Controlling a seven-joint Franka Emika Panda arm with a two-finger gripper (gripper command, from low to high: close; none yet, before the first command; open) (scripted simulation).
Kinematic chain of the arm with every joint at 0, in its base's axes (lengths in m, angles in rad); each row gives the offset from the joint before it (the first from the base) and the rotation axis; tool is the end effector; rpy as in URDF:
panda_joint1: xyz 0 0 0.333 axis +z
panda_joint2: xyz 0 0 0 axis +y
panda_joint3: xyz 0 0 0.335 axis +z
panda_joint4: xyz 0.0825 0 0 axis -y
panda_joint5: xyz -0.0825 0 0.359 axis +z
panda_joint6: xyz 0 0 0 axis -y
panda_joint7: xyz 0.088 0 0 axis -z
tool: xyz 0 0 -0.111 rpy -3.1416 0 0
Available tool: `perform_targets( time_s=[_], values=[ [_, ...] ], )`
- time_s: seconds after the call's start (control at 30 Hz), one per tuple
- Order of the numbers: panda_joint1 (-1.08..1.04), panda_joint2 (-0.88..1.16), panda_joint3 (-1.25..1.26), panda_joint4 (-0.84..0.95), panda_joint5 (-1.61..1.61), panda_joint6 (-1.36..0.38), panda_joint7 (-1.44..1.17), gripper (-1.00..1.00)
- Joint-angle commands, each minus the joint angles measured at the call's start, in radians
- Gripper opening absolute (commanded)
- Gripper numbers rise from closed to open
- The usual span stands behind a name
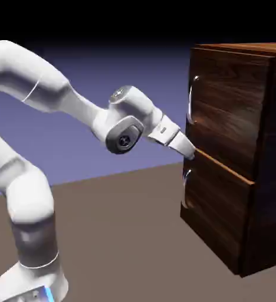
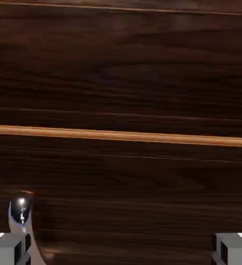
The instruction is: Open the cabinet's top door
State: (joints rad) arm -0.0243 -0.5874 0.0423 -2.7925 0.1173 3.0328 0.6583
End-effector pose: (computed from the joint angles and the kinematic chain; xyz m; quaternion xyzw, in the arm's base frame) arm 0.3621 -0.0009 0.5006 -0.8522 0.3345 -0.3735 0.1495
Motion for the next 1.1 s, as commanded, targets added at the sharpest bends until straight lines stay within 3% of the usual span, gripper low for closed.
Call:
perform_targets(
  time_s=[0.0,1.07],
  values=[
    [-0.013,-0.006,0.016,0.007,0.044,-0.002,-0.031,0.0],
    [-0.444,-0.213,0.518,0.214,1.435,-0.051,-1.012,0.0]
  ],
)
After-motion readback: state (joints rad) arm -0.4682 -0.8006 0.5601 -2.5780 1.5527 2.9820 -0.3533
